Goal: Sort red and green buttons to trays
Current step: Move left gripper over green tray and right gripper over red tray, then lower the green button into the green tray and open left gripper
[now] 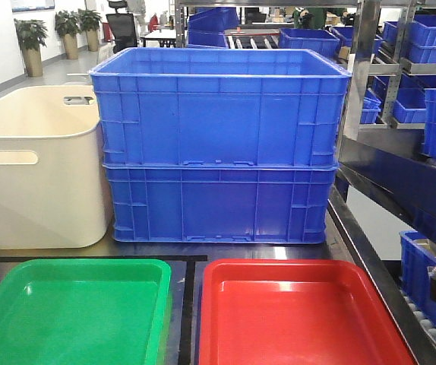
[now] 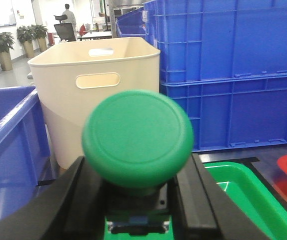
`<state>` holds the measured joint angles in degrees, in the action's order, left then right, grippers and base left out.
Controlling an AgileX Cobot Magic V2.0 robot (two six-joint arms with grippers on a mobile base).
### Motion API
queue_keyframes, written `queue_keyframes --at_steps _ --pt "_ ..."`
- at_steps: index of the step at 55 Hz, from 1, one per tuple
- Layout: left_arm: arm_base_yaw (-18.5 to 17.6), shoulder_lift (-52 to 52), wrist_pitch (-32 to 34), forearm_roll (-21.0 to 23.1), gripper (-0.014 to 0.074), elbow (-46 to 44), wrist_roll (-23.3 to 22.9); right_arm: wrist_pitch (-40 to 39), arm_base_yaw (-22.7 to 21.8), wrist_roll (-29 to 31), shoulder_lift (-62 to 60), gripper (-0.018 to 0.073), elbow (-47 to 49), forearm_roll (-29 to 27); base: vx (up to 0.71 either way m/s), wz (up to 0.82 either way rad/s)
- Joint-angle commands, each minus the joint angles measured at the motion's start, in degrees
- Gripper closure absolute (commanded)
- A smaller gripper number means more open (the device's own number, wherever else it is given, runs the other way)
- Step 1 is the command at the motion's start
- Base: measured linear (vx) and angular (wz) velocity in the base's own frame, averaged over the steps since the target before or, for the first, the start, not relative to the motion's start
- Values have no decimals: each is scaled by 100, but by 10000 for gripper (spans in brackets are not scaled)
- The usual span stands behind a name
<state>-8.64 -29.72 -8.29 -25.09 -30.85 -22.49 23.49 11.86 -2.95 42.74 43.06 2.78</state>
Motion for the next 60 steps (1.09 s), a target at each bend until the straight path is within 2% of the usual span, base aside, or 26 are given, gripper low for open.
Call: queue_keyframes --at_steps 1,12,19,24,32,37,40,51,60 --pt "-26 -19 498 0 594 -168 -53 -536 -53 21 -35 568 172 228 0 0" --pt "-26 -19 550 0 594 -174 -53 -910 -53 43 -30 568 172 193 0 0" --pt "-26 -27 1216 -7 594 -181 -32 -1142 36 97 -30 568 172 155 0 0" --pt "-26 -175 1676 -19 594 -227 -32 -1153 471 295 60 568 179 83 0 0" --pt "-49 -769 1792 -19 594 -522 -49 -1635 1460 448 604 568 187 68 0 0" --pt "-251 -1229 1841 -19 594 -693 -49 -2133 1946 442 1075 568 187 62 0 0" --pt "-477 -1533 1852 -13 594 -777 -55 -2349 2071 338 1430 568 187 41 0 0" --pt "-1173 -2654 1699 0 594 -804 -61 -2427 2060 -274 2361 566 187 -278 0 0" --pt "-1275 -3371 1428 0 593 -804 -61 -2396 2053 -284 2798 560 187 -278 0 0"
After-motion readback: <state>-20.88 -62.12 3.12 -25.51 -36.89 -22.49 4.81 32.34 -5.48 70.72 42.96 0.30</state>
